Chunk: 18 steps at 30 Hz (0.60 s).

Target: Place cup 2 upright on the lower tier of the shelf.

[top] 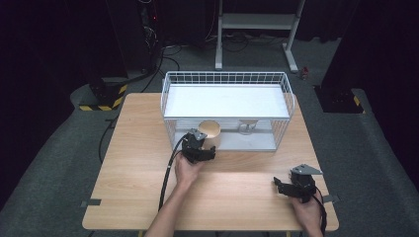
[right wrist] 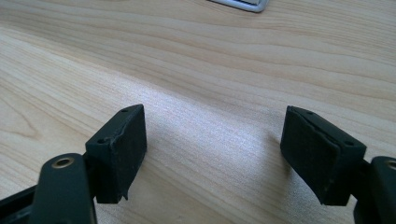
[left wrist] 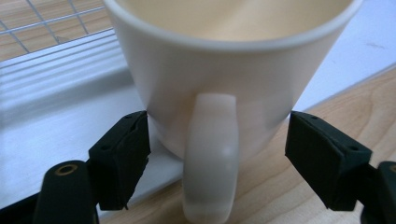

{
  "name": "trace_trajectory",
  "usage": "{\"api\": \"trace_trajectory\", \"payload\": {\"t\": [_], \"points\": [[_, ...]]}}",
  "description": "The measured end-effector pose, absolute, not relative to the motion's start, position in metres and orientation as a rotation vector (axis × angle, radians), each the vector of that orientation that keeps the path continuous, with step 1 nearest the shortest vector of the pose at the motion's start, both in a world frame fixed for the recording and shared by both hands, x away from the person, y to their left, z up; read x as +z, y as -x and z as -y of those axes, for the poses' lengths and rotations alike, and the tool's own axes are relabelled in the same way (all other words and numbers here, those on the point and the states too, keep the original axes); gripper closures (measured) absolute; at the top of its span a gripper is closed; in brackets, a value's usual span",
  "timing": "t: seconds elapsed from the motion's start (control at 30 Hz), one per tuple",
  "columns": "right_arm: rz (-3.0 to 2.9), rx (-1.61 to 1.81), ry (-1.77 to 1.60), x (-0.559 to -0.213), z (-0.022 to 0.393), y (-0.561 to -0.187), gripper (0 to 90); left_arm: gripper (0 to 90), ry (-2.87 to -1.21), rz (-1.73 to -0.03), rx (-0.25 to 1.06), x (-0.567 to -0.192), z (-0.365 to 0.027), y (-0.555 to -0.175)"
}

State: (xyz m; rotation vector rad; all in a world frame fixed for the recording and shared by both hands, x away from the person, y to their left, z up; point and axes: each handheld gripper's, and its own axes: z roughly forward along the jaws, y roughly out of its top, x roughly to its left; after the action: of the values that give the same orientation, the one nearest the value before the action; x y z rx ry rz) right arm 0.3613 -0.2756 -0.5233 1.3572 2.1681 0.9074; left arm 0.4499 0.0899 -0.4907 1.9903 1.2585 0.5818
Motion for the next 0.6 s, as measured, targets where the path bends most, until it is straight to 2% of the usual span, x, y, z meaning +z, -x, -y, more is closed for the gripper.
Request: {"api": "trace_trajectory", "payload": {"t": [0.17,0.6], "points": [[-2.168,0.907,-1.357,-0.5233,0.2756,-0.3613,22.6,25.8,-1.965,-1.284,0.574,-0.4925,-0.0900,-0.4526],[-2.168,0.907,-1.357,-0.5233,0.2756,-0.3613,22.6,41.0,-1.982,-1.306,0.625,-0.4965,-0.0901,-0.4588]]}}
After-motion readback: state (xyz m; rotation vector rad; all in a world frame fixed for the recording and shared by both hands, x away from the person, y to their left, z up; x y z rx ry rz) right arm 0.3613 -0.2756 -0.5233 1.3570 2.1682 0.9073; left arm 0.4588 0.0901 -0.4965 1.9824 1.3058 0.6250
